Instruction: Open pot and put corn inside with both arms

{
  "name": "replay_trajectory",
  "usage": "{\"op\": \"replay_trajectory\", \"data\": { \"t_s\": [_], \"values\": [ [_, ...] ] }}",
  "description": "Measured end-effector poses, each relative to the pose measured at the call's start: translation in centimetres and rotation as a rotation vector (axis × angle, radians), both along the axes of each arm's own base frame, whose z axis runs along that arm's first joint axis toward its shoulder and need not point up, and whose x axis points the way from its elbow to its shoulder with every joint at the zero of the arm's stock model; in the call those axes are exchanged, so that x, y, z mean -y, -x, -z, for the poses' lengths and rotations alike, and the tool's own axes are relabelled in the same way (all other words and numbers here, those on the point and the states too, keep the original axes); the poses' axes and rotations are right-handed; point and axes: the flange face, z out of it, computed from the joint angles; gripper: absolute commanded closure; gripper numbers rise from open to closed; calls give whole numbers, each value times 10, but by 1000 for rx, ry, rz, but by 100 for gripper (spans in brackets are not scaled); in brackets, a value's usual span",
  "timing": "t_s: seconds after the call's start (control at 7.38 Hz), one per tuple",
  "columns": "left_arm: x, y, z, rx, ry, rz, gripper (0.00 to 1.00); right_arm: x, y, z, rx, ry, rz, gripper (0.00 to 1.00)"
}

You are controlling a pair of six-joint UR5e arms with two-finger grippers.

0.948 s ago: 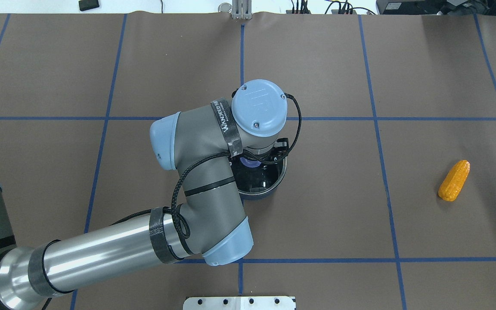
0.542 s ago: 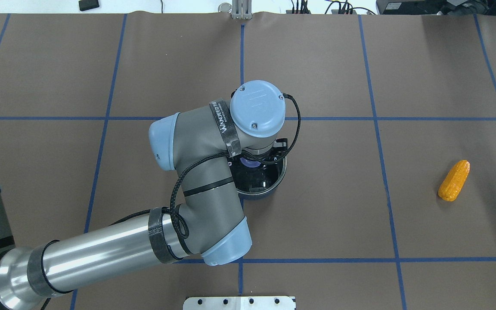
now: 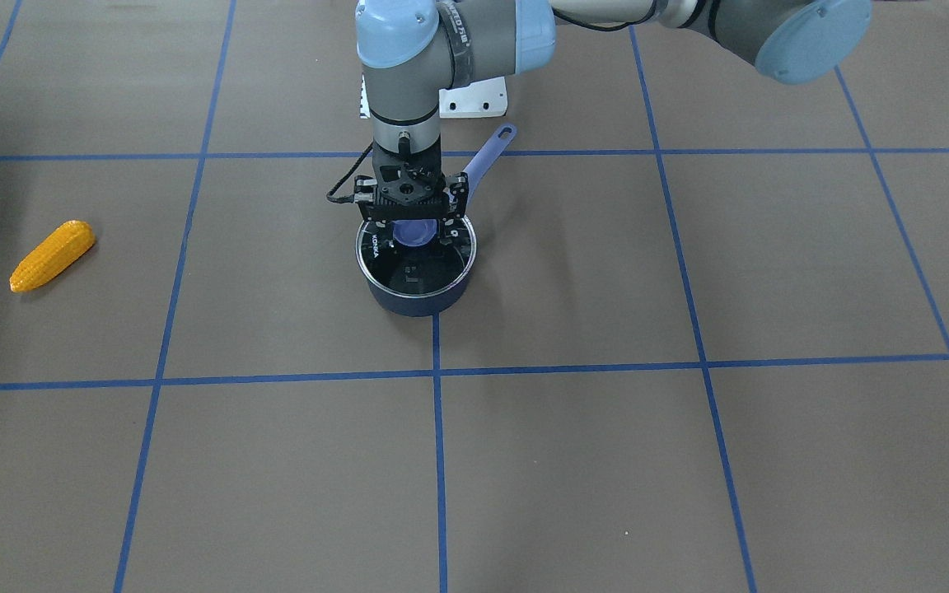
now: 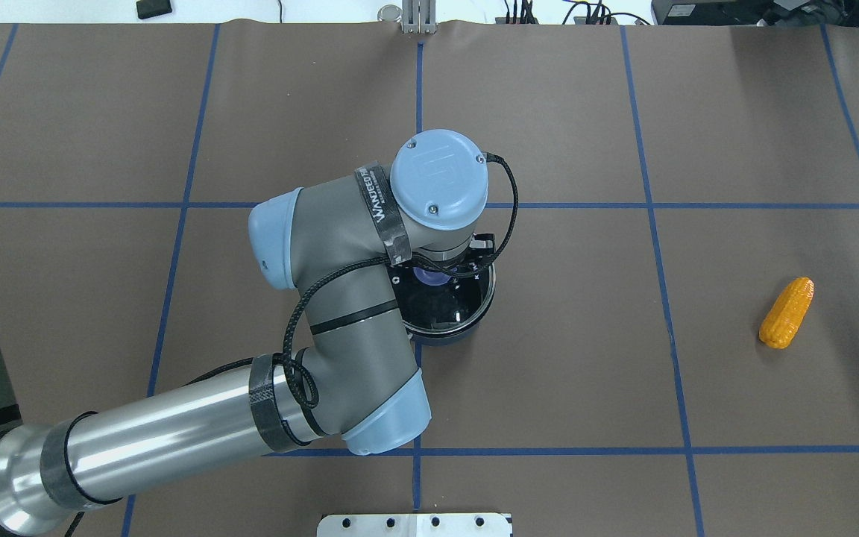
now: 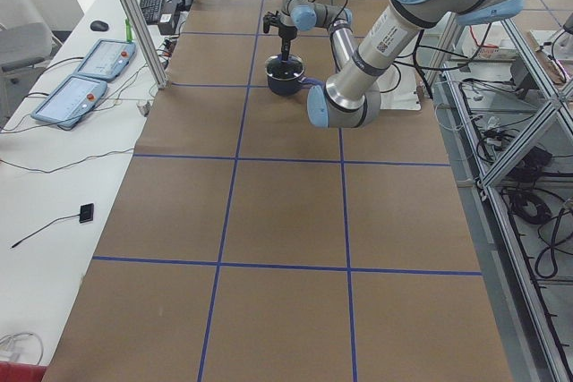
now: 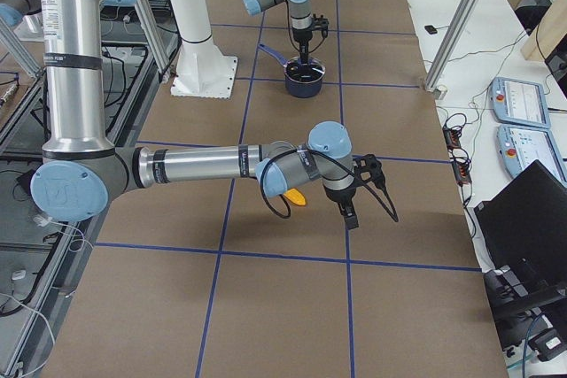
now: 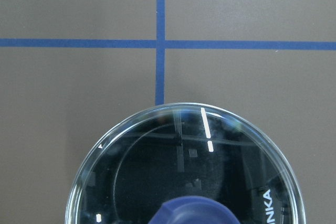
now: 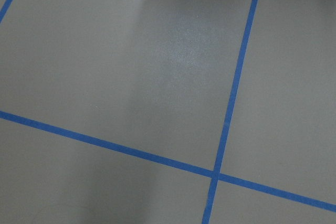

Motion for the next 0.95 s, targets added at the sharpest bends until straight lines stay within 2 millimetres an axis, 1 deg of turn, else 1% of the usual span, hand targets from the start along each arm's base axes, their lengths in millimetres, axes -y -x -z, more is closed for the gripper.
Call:
{"op": "replay_trajectory", "data": {
  "t_s": [0.27,0.41,0.54,0.68,0.95],
  "values": [
    [1,25,14,-18,-13,10,58,1,0,1,0,-2,0,0],
    [1,46,16,-14,-29,1,58,1,0,1,0,-2,0,0],
    [-1,78,3,-1,-58,-33,58,1,0,2,0,-2,-1,0],
    [1,119,-25,14,-101,-83,58,2,0,2,0,-2,-1,0],
    [18,210,-101,72,-195,-198,58,3,2,3,0,-2,0,0]
  ]
}}
